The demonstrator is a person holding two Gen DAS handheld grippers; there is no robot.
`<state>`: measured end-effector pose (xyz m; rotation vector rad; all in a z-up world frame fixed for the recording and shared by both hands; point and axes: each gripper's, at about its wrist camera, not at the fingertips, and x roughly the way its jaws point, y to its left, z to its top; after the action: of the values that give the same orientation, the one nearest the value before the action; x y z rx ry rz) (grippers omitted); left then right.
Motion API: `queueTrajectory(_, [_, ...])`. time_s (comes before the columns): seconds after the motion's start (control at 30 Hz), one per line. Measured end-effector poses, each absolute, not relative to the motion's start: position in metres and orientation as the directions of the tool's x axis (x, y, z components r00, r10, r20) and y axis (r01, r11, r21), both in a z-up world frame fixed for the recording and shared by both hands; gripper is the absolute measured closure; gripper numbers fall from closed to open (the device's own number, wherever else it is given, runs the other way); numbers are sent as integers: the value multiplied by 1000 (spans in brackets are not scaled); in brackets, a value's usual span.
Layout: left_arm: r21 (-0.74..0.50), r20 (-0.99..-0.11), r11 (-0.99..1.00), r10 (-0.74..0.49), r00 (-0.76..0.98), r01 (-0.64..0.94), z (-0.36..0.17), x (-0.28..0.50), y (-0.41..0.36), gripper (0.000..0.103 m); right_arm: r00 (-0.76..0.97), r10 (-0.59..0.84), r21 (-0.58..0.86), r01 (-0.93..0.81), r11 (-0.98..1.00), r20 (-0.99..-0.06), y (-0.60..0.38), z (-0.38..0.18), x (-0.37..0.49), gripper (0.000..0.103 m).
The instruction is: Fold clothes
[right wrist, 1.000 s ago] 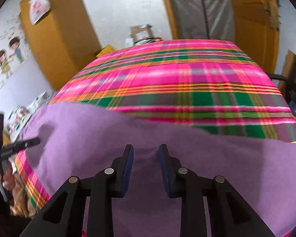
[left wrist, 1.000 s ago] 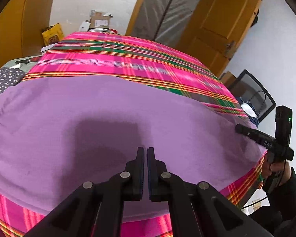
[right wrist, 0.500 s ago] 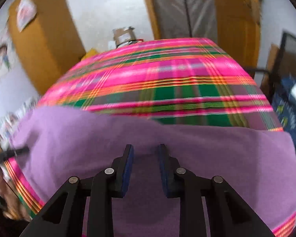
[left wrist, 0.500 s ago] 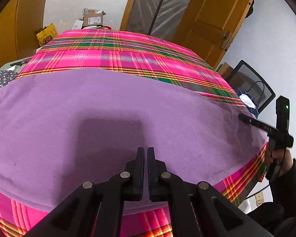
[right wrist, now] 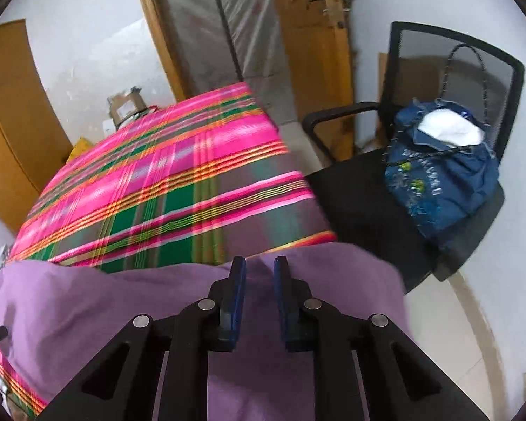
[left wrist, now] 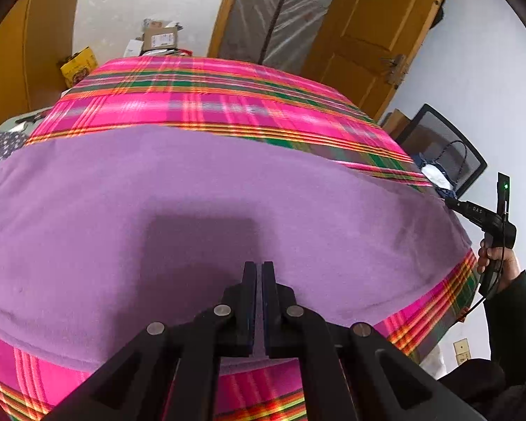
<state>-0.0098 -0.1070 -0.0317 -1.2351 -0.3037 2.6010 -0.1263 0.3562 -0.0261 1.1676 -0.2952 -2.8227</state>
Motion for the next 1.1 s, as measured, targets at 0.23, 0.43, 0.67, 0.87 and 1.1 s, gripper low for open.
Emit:
queueTrajectory(0.23, [-299,-710,-919,394,-583,-257,-27,-18,-63,102,-713,-117,227,-61,-972,-691,385,-32,-108,80])
queueTrajectory(0.43, [-300,-717,-883,459,-525,-362,-34,-24,-20,102,-719,-78,302,-189,-935,-691,434,-37,-83,77])
queueTrajectory(0.67, [-269,-732,-872,461,-502,-408,-46,-20,3,100,-731,-120,320,-141,-937,-672,435,-36,-57,77])
queueTrajectory(0.87, [-277,-726,-880,455,-515,-387,-41,-12,-5,100,-738,-184,303,-28,-953,-649,399,-30,-54,75])
queueTrajectory(1.1, [-271,-705,-924,381,-598,-270,-34,2,-44,100,-693,-393,235,316,-919,-604,291,-18,-46,75])
